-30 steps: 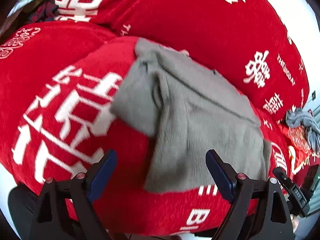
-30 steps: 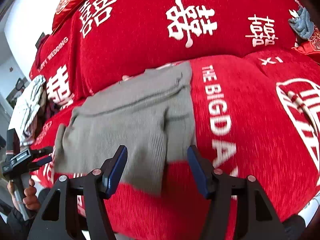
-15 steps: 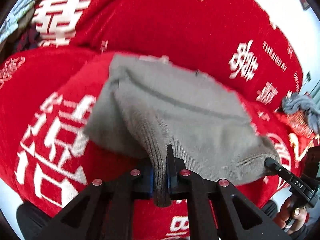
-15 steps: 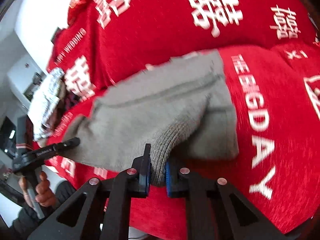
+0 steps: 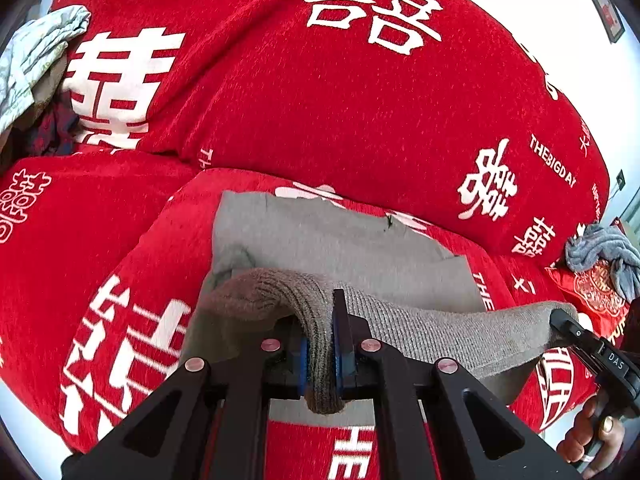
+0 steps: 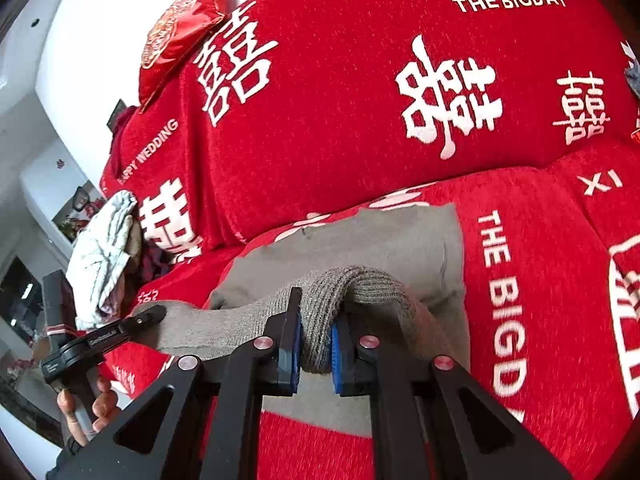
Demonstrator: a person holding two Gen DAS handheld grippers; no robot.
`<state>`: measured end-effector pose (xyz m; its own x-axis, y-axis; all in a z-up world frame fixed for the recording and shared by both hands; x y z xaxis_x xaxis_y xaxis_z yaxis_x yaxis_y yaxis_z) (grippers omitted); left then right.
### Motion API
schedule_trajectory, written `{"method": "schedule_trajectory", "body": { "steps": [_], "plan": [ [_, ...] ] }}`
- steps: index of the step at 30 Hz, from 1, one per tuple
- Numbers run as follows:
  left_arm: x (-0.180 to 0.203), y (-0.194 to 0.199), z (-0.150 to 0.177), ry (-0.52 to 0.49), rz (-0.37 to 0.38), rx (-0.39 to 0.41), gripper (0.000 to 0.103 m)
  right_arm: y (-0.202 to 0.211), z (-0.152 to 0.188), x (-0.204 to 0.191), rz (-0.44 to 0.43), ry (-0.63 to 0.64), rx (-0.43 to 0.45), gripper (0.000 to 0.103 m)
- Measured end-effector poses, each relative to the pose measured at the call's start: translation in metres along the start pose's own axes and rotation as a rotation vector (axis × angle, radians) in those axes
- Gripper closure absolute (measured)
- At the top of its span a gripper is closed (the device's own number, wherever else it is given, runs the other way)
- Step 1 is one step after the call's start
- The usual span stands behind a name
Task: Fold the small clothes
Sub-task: 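Lift the held hem and fold it toward the collar with both grippers, then lower the folded hem onto the sweater body and open both grippers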
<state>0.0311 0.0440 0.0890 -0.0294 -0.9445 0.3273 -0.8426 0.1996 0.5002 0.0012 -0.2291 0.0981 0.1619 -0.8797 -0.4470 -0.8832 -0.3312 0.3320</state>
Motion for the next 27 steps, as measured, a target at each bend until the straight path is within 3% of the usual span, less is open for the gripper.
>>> {"method": "schedule_trajectory", "body": {
  "steps": [14,27],
  "plan": [
    [-0.003,-0.034,-0.033,-0.005,-0.049,-0.014,0.093,-0.043,-0.038,-0.011,0.04,0.06,-0.021,0.091],
    [-0.004,-0.073,-0.031,-0.042,-0.088,-0.066,0.093,-0.081,-0.039,0.002,0.086,0.06,-0.068,0.091]
  ]
}}
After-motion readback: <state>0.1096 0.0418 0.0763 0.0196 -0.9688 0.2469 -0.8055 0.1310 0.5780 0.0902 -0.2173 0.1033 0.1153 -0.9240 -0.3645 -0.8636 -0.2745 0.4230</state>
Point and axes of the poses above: each gripper's, at about its wrist camera, not at the fingertips, and y roughly against the way its jaws point, x to its right, z to its underside, the point moved 7 cm from there along -y, roughly the way its jaws point, and after that the axes turned 15 degrees about x, right-handed, at the moved point
